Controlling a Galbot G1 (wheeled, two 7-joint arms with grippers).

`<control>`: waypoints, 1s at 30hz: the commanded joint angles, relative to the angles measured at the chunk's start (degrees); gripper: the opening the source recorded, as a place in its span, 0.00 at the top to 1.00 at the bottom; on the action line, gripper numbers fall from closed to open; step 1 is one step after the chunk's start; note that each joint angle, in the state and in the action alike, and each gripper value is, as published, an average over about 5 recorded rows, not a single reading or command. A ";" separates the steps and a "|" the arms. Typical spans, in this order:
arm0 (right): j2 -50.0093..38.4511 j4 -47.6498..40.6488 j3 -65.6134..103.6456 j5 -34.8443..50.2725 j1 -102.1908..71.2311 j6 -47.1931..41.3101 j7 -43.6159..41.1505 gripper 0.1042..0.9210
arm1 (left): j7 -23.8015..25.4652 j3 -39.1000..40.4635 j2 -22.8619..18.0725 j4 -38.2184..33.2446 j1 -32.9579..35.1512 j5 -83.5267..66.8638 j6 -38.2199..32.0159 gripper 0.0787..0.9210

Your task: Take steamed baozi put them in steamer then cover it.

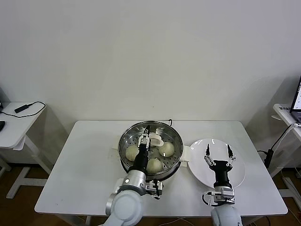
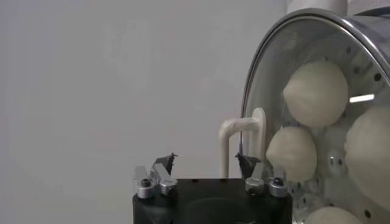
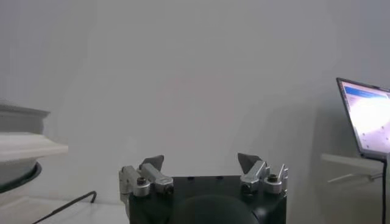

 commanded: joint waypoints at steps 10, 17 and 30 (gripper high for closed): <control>-0.12 -1.26 -0.03 0.19 1.30 0.15 -0.02 0.12 | 0.26 -5.22 6.68 -9.55 3.94 -10.19 -0.16 0.12; -0.39 -1.15 -0.12 1.30 1.22 0.09 -0.41 0.12 | -9.35 -12.73 6.74 -8.52 2.52 -31.82 -0.78 0.12; -5.41 2.96 -1.35 16.89 -2.08 -6.89 -3.30 0.12 | -24.09 -29.75 5.13 10.33 1.85 -83.23 -31.42 0.12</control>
